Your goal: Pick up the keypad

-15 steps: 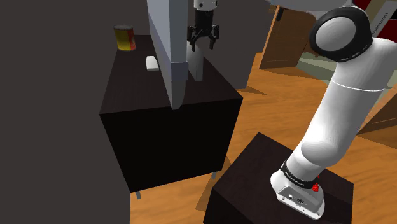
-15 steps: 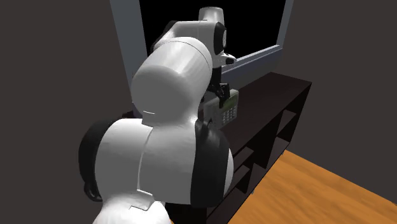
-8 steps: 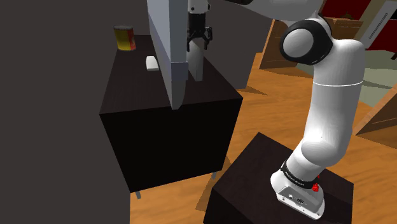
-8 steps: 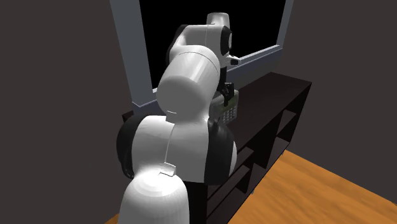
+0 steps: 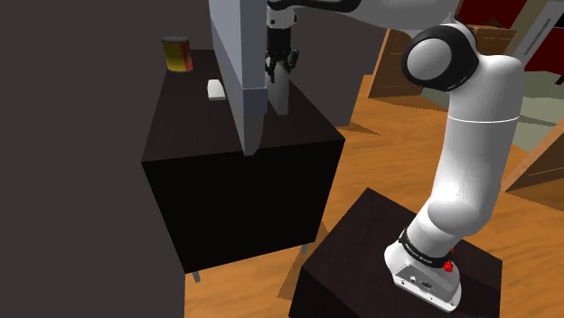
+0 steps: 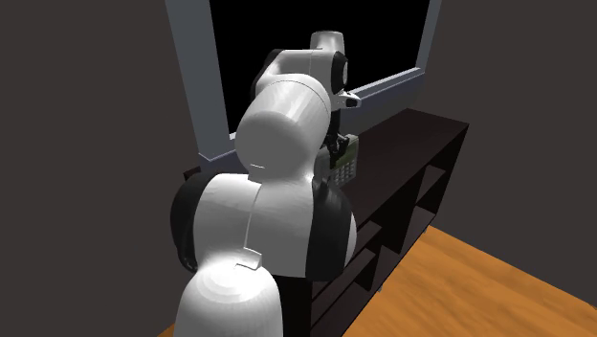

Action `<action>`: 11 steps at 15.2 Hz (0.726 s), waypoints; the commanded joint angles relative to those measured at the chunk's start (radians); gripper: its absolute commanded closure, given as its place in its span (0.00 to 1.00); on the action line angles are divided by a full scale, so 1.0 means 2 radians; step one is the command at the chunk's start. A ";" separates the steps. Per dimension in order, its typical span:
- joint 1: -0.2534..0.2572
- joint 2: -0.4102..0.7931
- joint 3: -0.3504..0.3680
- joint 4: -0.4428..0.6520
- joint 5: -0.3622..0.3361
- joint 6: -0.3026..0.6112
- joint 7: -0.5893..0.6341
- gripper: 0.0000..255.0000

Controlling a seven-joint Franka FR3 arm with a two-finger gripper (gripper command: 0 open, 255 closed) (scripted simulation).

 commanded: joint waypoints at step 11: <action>0.002 0.013 0.000 0.047 -0.001 -0.034 -0.001 1.00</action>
